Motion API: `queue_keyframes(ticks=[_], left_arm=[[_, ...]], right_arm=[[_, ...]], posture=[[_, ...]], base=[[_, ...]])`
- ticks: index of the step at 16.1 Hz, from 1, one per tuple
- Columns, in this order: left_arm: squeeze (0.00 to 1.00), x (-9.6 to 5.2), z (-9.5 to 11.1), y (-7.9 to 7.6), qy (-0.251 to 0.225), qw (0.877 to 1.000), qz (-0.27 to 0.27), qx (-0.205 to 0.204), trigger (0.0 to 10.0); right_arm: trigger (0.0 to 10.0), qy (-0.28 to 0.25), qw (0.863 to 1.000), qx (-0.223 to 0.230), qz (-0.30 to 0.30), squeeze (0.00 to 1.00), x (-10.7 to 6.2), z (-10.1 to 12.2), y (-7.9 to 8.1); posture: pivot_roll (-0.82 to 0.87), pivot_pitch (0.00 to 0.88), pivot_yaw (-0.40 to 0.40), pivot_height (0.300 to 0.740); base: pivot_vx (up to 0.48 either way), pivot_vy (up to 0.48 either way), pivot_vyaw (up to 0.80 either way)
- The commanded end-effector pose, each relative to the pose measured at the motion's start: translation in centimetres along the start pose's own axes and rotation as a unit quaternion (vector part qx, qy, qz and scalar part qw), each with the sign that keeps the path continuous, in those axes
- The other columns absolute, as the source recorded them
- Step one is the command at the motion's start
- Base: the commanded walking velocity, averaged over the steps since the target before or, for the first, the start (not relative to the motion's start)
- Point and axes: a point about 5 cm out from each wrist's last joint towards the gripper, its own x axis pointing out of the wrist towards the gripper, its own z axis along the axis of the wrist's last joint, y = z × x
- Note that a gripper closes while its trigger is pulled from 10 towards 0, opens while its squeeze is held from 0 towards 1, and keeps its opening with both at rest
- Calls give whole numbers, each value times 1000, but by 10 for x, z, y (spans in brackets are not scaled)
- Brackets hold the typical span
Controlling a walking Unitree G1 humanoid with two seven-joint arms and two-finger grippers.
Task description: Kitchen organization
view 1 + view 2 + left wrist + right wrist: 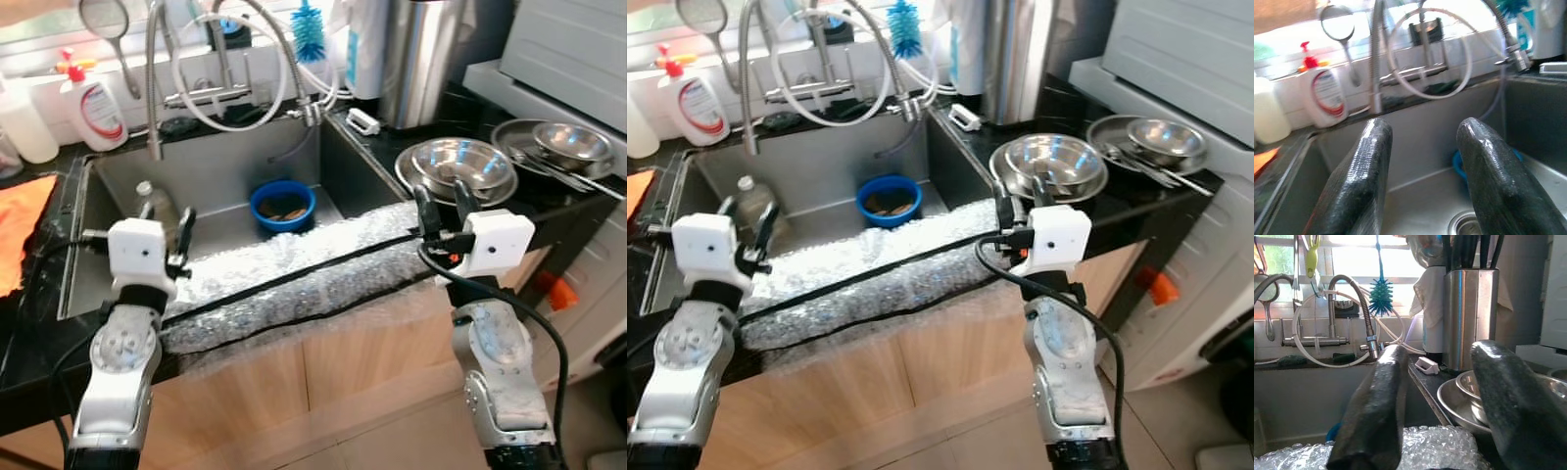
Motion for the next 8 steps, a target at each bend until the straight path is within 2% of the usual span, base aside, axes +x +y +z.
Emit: queue_keyframes(ticks=[1,3,4,5,8], left_arm=[[0,0,6,1,-6,1000,3,0,10000],[0,3,6,-1,-5,1000,-5,-1,10000],[0,6,5,-3,-7,1000,-17,2,10000],[0,9,6,-5,-8,1000,-18,1,10000],[0,12,8,-7,-11,1000,-19,-3,10000]], right_arm=[[10000,-4,1000,-4,-21,1000,3,4,-8],[10000,-9,999,-8,-36,1000,4,7,-10],[10000,-11,998,-19,-55,0,4,9,-13],[10000,-12,996,-17,-81,0,3,10,-18],[10000,-21,995,-26,-98,0,2,13,-24]], posture=[[-102,0,57,740],[-115,0,69,740],[-128,0,84,740],[-128,0,84,740],[-131,0,82,740]], base=[[0,0,0],[0,0,0],[0,0,0],[0,0,0],[0,0,0]])
